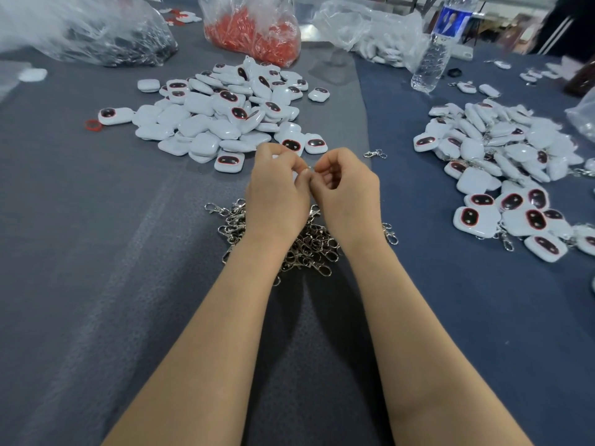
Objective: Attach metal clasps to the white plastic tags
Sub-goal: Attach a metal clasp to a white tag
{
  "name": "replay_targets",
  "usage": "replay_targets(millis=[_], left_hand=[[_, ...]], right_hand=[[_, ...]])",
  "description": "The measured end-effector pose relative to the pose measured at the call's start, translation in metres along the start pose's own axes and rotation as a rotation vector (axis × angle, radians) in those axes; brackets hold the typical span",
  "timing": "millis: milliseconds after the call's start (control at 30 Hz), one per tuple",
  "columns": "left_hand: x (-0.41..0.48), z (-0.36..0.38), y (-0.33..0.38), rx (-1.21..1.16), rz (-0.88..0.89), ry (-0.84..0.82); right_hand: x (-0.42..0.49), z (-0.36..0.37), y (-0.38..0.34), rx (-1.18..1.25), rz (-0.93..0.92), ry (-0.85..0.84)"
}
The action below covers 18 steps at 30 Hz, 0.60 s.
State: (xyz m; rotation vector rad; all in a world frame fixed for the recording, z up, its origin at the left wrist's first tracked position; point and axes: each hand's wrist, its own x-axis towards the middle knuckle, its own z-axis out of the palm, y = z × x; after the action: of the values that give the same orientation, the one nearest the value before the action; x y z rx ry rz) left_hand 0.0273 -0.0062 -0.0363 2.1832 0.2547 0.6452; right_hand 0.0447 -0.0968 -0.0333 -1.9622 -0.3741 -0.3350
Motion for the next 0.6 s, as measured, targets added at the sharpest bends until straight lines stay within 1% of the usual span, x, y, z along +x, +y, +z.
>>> replay_targets(millis=[100,200,333,400,500,600], left_hand=[[0.001,0.0,-0.002,0.026,0.012,-0.012],[0.001,-0.001,-0.004,0.035,0.02,-0.03],[0.002,-0.002,-0.006,0.019,0.023,-0.085],[0.003,-0.005,-0.005,-0.035,0.001,-0.117],[0.005,-0.009,-0.003,-0.177,-0.058,-0.158],[0.003,-0.009,0.0,-0.301,-0.131,-0.161]], right_hand=[[0.0,-0.002,0.002,-0.001,-0.002,-0.038],[0.0,-0.004,0.003,-0.002,-0.033,-0.034],[0.002,-0.006,0.006,-0.008,-0.015,-0.009],[0.002,-0.008,0.008,-0.017,0.006,0.021],[0.004,-0.009,0.01,-0.048,0.038,0.058],[0.005,-0.008,0.011,-0.064,0.052,0.078]])
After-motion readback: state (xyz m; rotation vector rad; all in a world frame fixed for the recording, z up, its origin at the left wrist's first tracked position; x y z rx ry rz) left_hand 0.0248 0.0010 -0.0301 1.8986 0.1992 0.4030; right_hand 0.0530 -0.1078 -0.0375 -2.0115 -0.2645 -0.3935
